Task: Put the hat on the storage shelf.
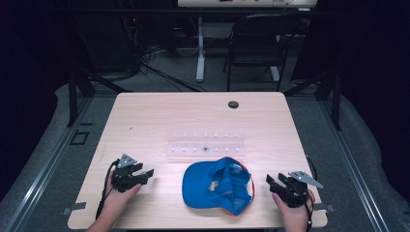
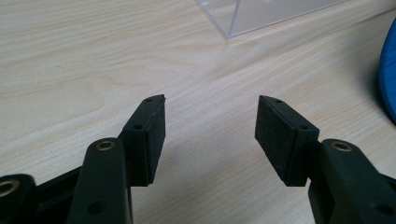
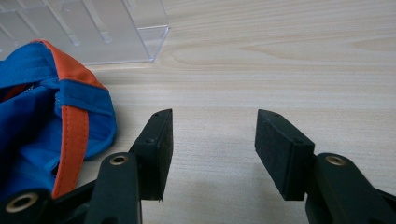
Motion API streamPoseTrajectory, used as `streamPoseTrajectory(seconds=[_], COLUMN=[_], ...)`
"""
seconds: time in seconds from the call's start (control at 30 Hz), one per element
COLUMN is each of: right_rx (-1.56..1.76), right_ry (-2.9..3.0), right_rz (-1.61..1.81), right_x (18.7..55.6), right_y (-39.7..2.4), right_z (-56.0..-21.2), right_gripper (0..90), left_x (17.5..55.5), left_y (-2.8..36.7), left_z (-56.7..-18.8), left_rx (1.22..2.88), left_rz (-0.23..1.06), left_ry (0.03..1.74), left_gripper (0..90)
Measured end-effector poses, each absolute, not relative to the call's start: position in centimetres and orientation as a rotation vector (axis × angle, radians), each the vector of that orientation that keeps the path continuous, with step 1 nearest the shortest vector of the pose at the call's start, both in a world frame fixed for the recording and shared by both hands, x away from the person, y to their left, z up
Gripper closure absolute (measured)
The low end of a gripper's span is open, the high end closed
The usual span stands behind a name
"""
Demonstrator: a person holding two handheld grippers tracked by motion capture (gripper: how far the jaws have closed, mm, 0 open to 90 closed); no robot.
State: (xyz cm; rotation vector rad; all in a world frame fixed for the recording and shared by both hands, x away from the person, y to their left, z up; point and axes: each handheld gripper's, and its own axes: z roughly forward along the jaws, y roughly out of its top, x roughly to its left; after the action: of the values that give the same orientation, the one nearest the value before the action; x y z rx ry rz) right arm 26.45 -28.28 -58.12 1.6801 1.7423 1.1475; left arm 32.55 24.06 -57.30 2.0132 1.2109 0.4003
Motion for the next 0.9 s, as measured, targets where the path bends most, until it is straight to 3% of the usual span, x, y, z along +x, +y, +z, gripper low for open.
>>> streamPoseTrajectory(seconds=[0.9], right_rx=[1.682], right_ry=[1.748], right_rz=[1.152], right_x=[26.46], right_y=[-28.25], right_z=[-58.17], right_gripper=[46.9], left_x=[32.53], left_y=[24.00], left_z=[-57.30], left_rx=[2.012], left_rz=[0.399], left_ry=[1.210], left_gripper=[43.2])
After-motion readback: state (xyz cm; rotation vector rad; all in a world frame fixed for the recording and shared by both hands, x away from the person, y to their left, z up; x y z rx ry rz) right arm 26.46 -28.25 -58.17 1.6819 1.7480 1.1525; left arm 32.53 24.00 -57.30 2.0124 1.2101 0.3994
